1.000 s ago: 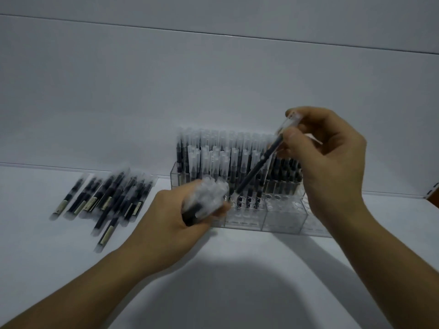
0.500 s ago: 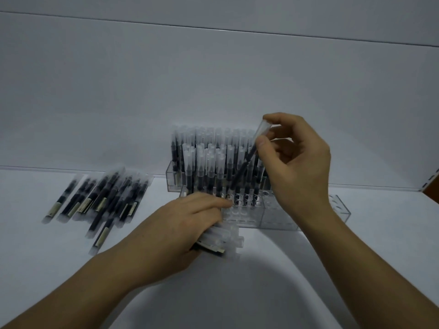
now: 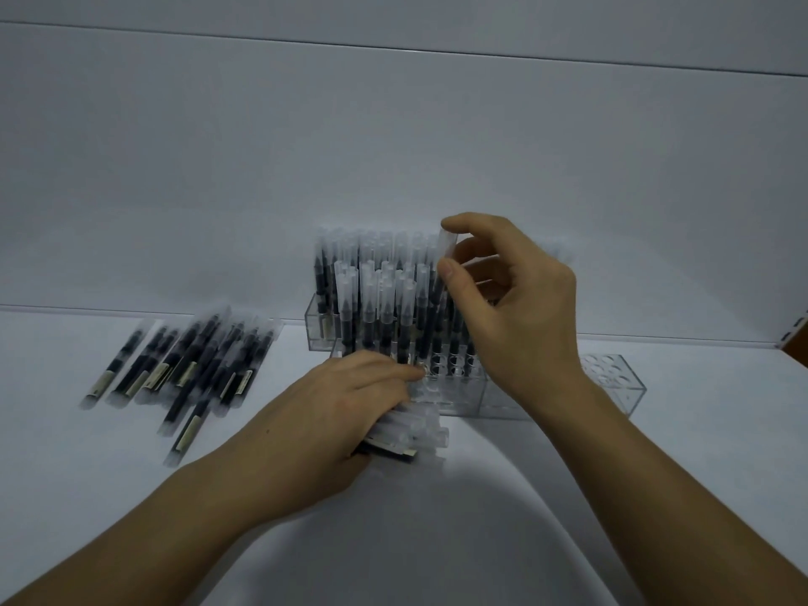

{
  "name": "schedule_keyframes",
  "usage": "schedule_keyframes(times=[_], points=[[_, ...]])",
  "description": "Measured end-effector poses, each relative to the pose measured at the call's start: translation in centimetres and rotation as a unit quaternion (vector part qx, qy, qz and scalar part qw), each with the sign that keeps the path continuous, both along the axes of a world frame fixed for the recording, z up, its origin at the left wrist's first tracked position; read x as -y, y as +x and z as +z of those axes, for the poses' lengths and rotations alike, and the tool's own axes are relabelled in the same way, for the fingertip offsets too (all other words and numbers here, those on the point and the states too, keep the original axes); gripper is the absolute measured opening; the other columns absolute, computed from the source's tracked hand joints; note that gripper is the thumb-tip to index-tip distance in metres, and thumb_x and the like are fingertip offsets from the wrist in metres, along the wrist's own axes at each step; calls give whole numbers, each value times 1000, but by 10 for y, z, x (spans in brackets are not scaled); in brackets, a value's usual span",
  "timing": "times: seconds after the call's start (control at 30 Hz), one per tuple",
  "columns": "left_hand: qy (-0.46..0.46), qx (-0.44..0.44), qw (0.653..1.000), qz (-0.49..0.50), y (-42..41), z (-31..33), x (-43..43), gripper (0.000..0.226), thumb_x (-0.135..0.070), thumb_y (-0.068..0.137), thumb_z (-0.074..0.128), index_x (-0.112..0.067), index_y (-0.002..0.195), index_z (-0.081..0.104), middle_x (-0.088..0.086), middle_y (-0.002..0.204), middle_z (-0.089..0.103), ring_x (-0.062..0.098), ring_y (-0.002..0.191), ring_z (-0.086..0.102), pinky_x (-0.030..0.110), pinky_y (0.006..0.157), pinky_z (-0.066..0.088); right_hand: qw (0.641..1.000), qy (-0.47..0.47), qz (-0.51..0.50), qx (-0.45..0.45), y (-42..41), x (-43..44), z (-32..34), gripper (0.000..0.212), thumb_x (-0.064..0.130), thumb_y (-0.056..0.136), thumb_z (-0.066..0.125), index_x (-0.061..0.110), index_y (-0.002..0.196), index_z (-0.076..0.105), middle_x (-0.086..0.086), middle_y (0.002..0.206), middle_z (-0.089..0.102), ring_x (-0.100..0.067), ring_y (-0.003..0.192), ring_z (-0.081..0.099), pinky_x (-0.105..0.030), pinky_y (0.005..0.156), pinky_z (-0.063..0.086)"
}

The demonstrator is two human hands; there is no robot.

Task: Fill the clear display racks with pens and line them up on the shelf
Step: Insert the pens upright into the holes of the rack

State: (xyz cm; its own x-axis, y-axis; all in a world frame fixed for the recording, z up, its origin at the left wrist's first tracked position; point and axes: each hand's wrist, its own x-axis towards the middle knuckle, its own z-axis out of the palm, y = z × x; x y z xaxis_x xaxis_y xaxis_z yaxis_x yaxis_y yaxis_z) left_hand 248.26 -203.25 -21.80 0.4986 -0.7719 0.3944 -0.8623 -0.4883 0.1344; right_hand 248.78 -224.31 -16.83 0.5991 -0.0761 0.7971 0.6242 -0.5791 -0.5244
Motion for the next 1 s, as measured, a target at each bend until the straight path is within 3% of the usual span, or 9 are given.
schedule_keyframes(times=[0.13, 0.33, 0.6, 0.7, 0.8, 0.9, 1.0], points=[[-7, -5, 1000, 0, 0, 0, 0, 57, -1, 67, 80, -16, 120, 64, -8, 136, 58, 9, 124, 52, 24, 103, 44, 999, -49, -8, -3, 0, 1, -5, 26, 12, 94, 73, 18, 119, 69, 9, 90, 69, -8, 81, 68, -21, 73, 57], [-29, -29, 999, 2, 1, 2, -2, 70, 2, 68, 74, -17, 133, 58, -8, 132, 61, 8, 124, 53, 16, 106, 38, 996, -86, -17, -9, 0, 1, -10, 26, 12, 92, 75, 16, 118, 72, 6, 88, 71, -7, 78, 67, -23, 74, 57], [-40, -30, 999, -2, -1, 3, -1, 62, -2, 72, 74, -16, 132, 60, -8, 130, 62, 6, 122, 54, 17, 105, 40, 993, -112, -28, -22, 1, 1, -13, 27, 12, 90, 77, 15, 116, 75, 5, 84, 73, -8, 73, 66, -20, 74, 56], [-67, -40, 997, 4, -2, 3, -1, 49, -8, 78, 71, -17, 125, 63, -9, 125, 64, 7, 117, 57, 19, 101, 44, 992, -124, -30, -24, 1, 1, -14, 28, 13, 89, 79, 15, 116, 75, 6, 85, 73, -6, 73, 66, -22, 75, 57], [-139, -58, 988, 29, -5, 7, 2, 23, -8, 82, 73, -22, 99, 65, -9, 100, 65, 12, 93, 62, 31, 78, 51, 990, -135, -50, 2, -2, 2, -14, 26, 14, 89, 78, 15, 114, 75, 6, 90, 70, -3, 76, 61, -27, 76, 57], [-253, -113, 960, 45, -10, 12, 5, 33, -2, 89, 67, -29, 77, 54, -8, 76, 58, 13, 70, 60, 25, 64, 47, 991, -120, -58, 24, -8, 1, -14, 24, 13, 91, 75, 14, 114, 71, 5, 92, 67, -6, 76, 59, -23, 71, 52], [-370, -305, 877, 21, -17, 18, 6, 11, 1, 89, 67, -10, 88, 66, 9, 77, 71, 19, 68, 71, 30, 61, 58, 998, -60, 34, -13, -17, 0, -14, 21, 4, 91, 71, 14, 109, 70, 6, 88, 66, -14, 75, 62, -14, 67, 46]])
